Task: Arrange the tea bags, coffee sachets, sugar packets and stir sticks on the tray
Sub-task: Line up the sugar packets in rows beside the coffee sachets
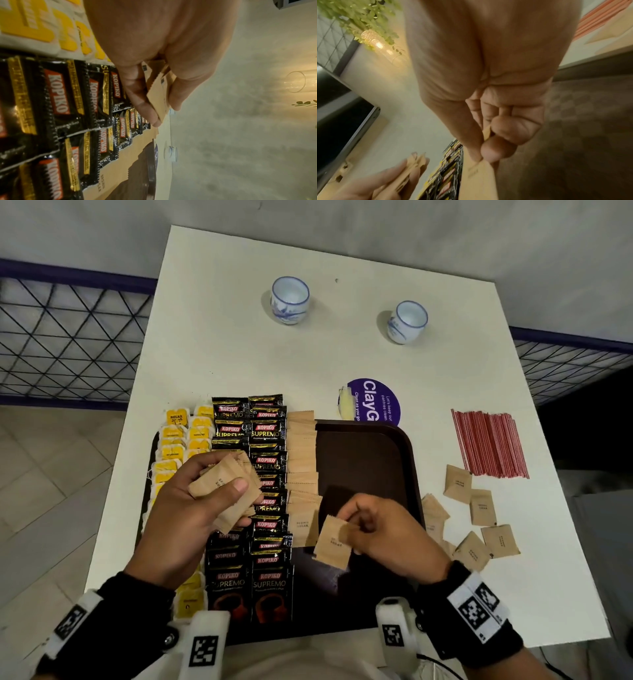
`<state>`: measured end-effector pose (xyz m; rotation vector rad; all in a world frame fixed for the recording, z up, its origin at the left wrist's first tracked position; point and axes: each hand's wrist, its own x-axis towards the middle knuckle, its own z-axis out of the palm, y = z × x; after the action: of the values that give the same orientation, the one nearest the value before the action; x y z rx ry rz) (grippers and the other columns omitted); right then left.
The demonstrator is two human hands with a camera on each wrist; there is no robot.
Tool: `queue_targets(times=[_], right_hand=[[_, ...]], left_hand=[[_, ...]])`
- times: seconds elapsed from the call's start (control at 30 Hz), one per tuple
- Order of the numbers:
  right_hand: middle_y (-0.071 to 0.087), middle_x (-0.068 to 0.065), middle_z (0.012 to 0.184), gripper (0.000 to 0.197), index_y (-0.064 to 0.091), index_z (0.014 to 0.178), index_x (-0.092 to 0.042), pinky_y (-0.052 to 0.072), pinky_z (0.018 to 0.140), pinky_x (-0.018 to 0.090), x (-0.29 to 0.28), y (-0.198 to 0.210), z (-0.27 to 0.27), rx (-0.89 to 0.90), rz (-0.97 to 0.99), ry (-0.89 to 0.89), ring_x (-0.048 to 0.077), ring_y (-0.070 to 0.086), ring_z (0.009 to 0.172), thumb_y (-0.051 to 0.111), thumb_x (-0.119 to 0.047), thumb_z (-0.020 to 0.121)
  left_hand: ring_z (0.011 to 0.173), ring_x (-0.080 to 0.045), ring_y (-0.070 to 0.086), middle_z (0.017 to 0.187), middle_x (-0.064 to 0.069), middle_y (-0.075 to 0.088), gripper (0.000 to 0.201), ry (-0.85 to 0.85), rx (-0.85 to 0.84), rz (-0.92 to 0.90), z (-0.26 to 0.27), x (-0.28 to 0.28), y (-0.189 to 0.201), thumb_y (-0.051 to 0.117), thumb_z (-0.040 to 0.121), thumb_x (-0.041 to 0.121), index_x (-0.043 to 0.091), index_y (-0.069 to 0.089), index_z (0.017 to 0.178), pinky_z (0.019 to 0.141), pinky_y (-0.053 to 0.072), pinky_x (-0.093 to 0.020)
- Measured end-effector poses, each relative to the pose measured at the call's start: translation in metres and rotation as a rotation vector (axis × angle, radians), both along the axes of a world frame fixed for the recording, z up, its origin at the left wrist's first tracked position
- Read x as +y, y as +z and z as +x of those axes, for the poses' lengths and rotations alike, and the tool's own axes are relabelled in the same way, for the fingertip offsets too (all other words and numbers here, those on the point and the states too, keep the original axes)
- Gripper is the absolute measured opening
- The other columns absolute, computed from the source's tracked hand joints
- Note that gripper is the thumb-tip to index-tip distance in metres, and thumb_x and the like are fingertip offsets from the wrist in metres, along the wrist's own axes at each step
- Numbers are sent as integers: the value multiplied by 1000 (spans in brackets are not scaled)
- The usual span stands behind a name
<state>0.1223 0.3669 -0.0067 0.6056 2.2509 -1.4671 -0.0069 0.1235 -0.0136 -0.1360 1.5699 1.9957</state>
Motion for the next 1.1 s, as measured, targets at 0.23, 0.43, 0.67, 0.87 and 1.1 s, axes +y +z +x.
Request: queue_targets(times=[0.23,0.43,0.67,0.87,1.1], right_hand=[[72,9,69,4,72,86,-22,57,64,34,-19,-15,-9,-96,75,90,8,65,56,70,-22,90],[71,16,71,7,68,82,-17,59,57,39,-32,-19,-15,-84,42,-1,29,70,60,71,-15,87],[66,4,60,10,62,83,-12,55,52,33,-40,-24,-21,-60,45,-125,32,71,59,70,-12,86],[68,9,73,19,61,89,-20,59,57,40,-41,-19,-21,3,72,-182,24,69,54,77,-15,81],[66,-1,80,34,62,113,-21,61,63,42,-31,-27,-19,-31,147,-264,18,70,59,77,-29,84]], left_hand=[[84,-39,76,110,-11,74,35,-24,-3,-21,5,3,-1,69,83,3,21,67,112,55,63,-38],[83,-40,76,108,-11,74,36,-81,-10,-74,7,-1,-1,70,85,2,22,68,115,57,63,-41],[79,-38,75,100,-7,71,35,-414,45,-125,12,-1,10,73,83,-2,27,75,101,58,61,-44],[82,-31,76,102,2,72,34,-576,61,-197,15,4,12,77,84,2,31,74,102,61,63,-46],[77,-21,74,98,2,70,33,-761,81,-251,20,14,14,77,86,7,35,72,103,60,61,-38]])
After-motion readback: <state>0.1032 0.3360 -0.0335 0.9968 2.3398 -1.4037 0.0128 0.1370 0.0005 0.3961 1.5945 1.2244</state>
